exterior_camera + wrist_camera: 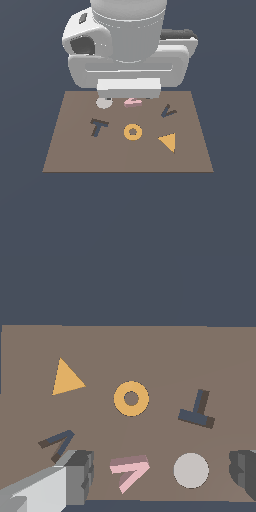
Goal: Insert a designated object into the corresponding slot on a board.
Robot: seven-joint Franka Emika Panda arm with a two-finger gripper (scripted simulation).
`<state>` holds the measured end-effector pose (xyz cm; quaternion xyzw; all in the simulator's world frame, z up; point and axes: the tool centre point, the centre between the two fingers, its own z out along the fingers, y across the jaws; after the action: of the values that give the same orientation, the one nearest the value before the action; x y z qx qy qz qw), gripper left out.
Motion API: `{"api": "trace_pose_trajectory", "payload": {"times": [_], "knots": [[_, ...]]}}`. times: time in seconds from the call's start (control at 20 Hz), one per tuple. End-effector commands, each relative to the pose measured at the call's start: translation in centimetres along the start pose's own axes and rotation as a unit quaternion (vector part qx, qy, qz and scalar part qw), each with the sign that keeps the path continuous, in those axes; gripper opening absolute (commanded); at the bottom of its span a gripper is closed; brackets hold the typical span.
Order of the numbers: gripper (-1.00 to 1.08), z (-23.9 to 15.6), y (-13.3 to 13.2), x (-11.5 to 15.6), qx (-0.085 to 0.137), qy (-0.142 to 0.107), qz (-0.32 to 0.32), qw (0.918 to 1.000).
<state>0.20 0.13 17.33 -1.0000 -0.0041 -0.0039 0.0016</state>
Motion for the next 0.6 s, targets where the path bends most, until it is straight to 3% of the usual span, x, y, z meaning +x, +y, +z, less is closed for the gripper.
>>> {"api": "trace_pose_trajectory", "payload": {"times": [0.0, 0.55], "knots": [[1.00, 0.00, 0.00, 0.00, 0.000, 0.000, 0.000, 1.0000], [1.00, 0.95, 0.31, -0.72, 0.000, 0.000, 0.044, 0.9990]]}}
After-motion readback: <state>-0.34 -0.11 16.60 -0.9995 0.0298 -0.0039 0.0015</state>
